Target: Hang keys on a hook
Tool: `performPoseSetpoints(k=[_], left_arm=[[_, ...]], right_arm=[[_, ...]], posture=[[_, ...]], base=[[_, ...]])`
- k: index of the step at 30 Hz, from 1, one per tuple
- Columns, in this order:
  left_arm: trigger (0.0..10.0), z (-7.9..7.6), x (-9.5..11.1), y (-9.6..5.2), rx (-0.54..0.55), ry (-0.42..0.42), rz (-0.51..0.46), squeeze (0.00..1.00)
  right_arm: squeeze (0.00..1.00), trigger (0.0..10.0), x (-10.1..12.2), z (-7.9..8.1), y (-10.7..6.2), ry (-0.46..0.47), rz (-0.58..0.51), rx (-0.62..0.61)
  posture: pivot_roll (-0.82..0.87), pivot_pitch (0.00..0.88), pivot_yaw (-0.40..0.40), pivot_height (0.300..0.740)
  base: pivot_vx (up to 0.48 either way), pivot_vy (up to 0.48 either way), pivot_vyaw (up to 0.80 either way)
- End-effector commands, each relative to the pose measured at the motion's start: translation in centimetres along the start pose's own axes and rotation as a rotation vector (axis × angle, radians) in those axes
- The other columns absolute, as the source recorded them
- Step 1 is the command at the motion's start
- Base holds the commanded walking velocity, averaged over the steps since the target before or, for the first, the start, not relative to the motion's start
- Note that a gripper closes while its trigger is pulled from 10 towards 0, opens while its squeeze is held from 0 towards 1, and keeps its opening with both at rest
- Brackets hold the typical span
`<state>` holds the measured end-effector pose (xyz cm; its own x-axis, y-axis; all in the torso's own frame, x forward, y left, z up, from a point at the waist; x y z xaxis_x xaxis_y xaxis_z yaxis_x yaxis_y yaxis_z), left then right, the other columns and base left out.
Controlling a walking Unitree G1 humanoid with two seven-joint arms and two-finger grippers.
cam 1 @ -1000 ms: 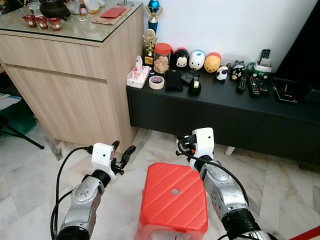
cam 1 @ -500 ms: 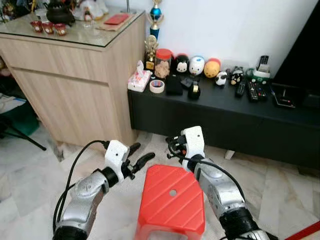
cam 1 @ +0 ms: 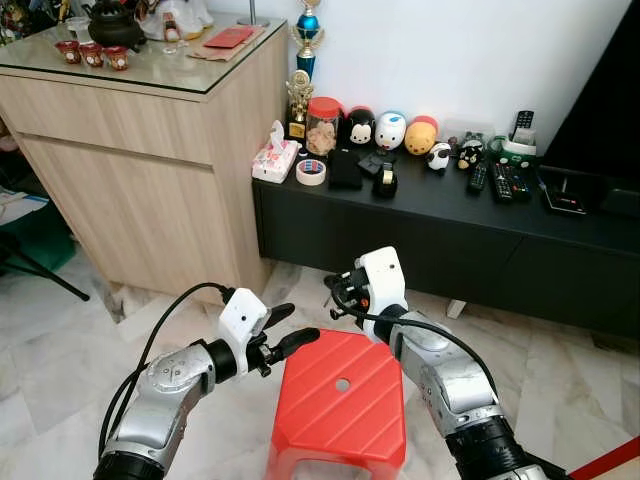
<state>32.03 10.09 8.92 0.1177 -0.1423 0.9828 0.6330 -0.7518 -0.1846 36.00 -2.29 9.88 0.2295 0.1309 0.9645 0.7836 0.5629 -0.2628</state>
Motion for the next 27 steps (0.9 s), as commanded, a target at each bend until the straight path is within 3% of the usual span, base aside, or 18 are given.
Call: performPoseSetpoints(k=[1, 14, 25, 26, 27], left_arm=[[10.0, -0.4, 0.4, 0.2, -0.026, 0.037, 0.018, 0.0], [10.0, 0.5, 0.6, 0.2, 0.02, 0.046, 0.012, 0.0], [10.0, 1.0, 0.4, 0.1, 0.031, 0.031, 0.017, 0.0], [9.9, 1.0, 0.4, 0.2, 0.032, 0.03, 0.017, 0.0], [8.0, 1.0, 0.4, 0.2, 0.031, 0.028, 0.018, 0.0]], right_arm=[[0.0, 10.0, 1.0, 0.7, -0.2, 0.004, -0.021, 0.026], [0.0, 10.0, 0.8, 2.8, -1.6, -0.029, 0.022, 0.11], [0.0, 10.0, 0.7, 3.0, -2.2, -0.021, 0.032, 0.109], [0.0, 10.0, 0.8, 3.1, -2.2, -0.02, 0.032, 0.111], [0.0, 10.0, 0.7, 3.1, -2.3, -0.02, 0.034, 0.112]], posture=[[0.06, 0.011, -0.097, 0.74], [0.05, 0.015, -0.1, 0.74], [0.05, 0.012, -0.092, 0.74], [0.05, 0.012, -0.09, 0.74], [0.05, 0.012, -0.088, 0.74]], base=[[0.0, 0.0, 0.0], [0.0, 0.0, 0.0], [0.0, 0.0, 0.0], [0.0, 0.0, 0.0], [0.0, 0.0, 0.0]])
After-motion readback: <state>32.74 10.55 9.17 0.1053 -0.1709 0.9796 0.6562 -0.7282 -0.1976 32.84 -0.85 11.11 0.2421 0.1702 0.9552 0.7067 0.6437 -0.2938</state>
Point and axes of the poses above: a point about 5 cm out from each wrist's last joint towards the gripper, its own y axis pointing out of the wrist towards the gripper, its own x axis along the axis of the wrist's last joint, z = x × y, the point moved 6 cm from there along y, pointing out of the wrist towards the gripper, and after that the axes turned 5 degrees about -y, right-handed, at the moved point
